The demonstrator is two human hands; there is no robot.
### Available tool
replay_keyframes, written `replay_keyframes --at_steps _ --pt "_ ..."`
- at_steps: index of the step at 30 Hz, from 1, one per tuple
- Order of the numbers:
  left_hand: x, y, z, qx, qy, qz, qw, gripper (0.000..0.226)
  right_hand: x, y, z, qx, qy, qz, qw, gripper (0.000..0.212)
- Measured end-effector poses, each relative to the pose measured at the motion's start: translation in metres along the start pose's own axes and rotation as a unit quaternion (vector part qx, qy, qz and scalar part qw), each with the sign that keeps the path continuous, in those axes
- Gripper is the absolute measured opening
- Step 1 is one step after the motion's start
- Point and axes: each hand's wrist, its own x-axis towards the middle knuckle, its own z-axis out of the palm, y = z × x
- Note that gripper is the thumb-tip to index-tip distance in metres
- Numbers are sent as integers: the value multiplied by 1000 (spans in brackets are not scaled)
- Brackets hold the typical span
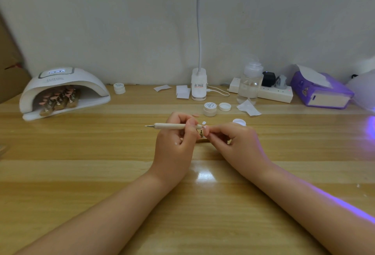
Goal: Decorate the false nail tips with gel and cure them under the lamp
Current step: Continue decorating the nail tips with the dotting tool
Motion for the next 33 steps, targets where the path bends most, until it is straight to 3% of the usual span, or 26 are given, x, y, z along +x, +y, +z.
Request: replay_keyframes --at_steps 33 --pt "-1 -3 1 -16 -7 -7 1000 12 0 1 0 3 3 -16 1000 13"
